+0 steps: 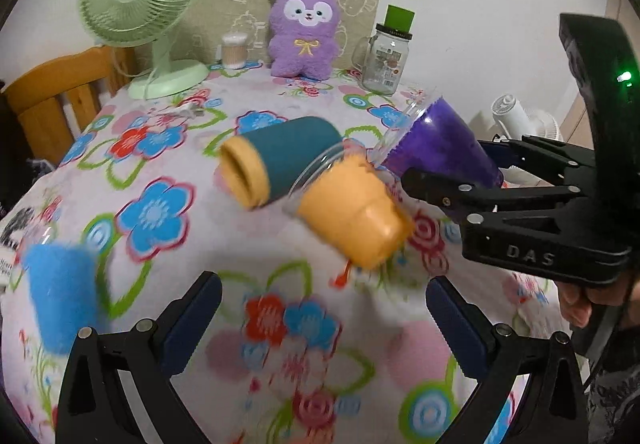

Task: Flip cup upside down
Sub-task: 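Lift the purple cup with the right gripper and rotate it mouth-down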

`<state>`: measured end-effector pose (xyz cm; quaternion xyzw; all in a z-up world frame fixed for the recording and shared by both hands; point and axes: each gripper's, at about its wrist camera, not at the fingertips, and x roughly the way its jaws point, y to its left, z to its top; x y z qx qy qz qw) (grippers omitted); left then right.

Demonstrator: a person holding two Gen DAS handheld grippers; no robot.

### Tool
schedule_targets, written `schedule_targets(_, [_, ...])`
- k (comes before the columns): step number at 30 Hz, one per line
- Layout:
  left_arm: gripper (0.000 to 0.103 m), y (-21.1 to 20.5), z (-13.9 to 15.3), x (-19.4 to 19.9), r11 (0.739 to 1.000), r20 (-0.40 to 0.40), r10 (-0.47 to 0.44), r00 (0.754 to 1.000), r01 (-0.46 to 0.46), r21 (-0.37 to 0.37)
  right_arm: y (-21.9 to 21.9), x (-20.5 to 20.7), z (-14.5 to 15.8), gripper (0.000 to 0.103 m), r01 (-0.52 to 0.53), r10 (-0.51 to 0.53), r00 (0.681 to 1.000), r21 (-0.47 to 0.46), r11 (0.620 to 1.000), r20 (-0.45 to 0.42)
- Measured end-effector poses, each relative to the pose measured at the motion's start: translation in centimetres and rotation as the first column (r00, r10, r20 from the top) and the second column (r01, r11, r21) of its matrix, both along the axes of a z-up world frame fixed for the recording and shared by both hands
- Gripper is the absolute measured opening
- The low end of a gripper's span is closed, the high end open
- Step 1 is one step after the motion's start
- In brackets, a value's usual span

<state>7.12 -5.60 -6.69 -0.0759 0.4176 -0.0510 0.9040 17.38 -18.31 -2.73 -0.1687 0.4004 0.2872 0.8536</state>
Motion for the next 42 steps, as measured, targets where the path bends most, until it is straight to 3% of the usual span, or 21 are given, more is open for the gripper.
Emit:
schedule_targets(6, [0.103,2.4,-0.2,-6.2,0.999,0.024,0.052,0.998,-0.052,0.003,3.0,-5.0,0.9,0.067,0.017,-0.013,0.998,0.063,0.998,-0.063])
schedule_targets(11, [0.103,4.0,-2.2,-10.2,0.996,-0.005,0.090,0.996,-0.090,-0.005,6.2,-7.9,-2.0,0.067,0.037,-0.032,0.992,0.039,0.999,-0.123])
schedule_targets(17, [0.103,4.3,-3.8,-12.0,0.994,-0.031,0.107,0.994,-0.107,0.005,7.8,-9.8,-5.0,0.067,0.088,-0.087,0.979,0.000,0.996,-0.186])
schedule_targets(24, [0.103,3.3,-3.8,-11.2,0.996,-0.013,0.088,0.996,-0.088,0.013,7.5,-10.0,-5.3,0.067,0.173,-0.166,0.965,0.017,0.985,-0.202])
schedule_targets(28, [0.103,3.1,-3.6,-10.8,0.997,-0.008,0.080,0.997,-0.080,0.009,5.9,-9.8,-4.2,0.074,0.199,-0.182,0.961,0.061,0.978,-0.207])
schedule_targets(32, [0.103,2.2,-3.4,-10.2,0.998,-0.010,0.060,0.998,-0.060,-0.027,2.9,-10.5,-1.3,0.087,0.159,-0.130,0.977,0.170,0.972,-0.171])
schedule_targets(34, [0.103,1.2,-3.1,-9.5,0.998,0.002,0.043,0.999,-0.043,-0.039,0.4,-11.1,0.2,0.087,0.153,-0.121,0.981,0.228,0.962,-0.149])
schedule_targets(40, [0.103,-2.4,-2.9,-6.9,0.996,0.023,-0.001,1.000,0.003,-0.084,-7.2,-11.9,2.2,0.090,0.260,-0.238,0.965,0.316,0.912,-0.107])
schedule_targets(42, [0.103,-3.8,-3.4,-5.8,0.998,0.019,-0.012,1.000,0.013,-0.066,-8.8,-12.0,2.2,0.090,0.284,-0.258,0.959,0.347,0.894,-0.121])
